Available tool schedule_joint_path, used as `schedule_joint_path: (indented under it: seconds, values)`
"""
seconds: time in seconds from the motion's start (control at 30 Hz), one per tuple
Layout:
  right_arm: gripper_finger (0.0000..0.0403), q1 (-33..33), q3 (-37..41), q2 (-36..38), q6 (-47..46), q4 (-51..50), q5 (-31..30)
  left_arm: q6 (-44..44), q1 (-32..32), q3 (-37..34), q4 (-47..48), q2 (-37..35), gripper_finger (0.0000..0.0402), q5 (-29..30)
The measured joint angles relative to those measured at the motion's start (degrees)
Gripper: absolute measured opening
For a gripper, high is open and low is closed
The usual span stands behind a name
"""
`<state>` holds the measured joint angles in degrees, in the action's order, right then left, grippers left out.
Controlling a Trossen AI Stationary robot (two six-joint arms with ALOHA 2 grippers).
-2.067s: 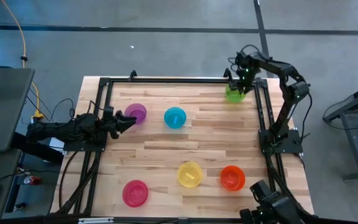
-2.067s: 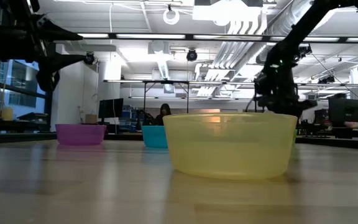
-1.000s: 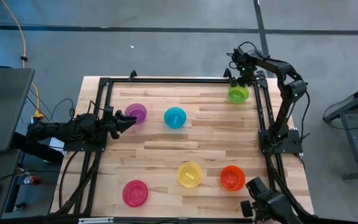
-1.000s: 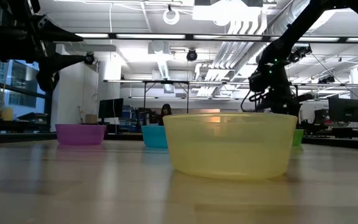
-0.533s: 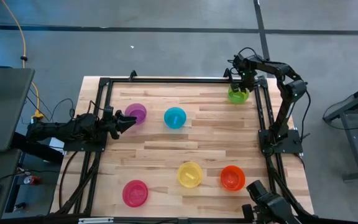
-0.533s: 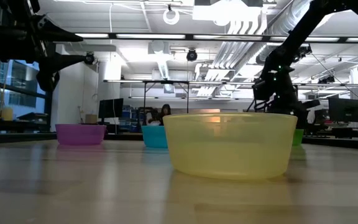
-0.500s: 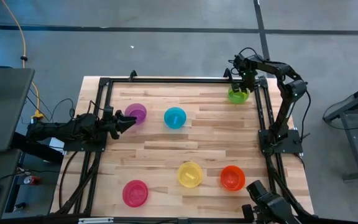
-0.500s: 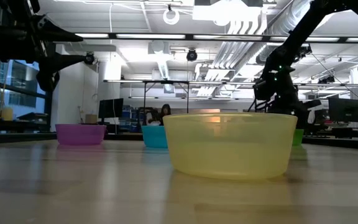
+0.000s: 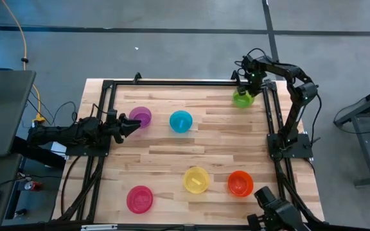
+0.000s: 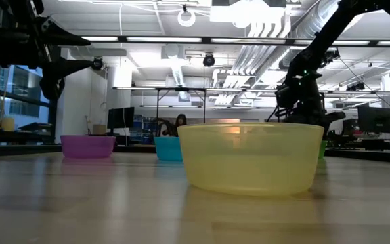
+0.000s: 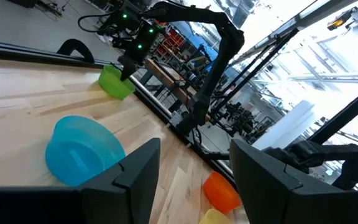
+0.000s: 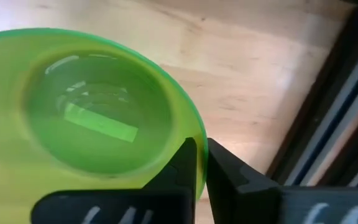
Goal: Nest bowls inside each other
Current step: Stack the green bowl on the blue bowl
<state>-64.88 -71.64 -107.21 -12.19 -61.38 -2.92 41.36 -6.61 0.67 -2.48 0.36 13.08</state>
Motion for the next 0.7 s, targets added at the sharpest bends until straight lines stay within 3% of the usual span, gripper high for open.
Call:
schedule_joint_path:
  seconds: [0.1, 0.3, 0.7]
  values:
    - [0.0003, 0.62, 0.00, 0.08, 0.22, -0.20, 2.04, -0.35, 0.00, 0.00, -0.01, 0.00, 0.0184, 0.12]
    - [0.0000, 2.63, 0.04, 0.06, 0.68, -0.13, 12.55, -1.55, 0.00, 0.00, -0.09, 0.00, 0.0184, 0.80]
    - [0.0000, 7.28, 0.09, 0.12, 1.31, 0.16, 20.08, -2.58, 0.00, 0.00, -0.21, 0.00, 0.0184, 1.07]
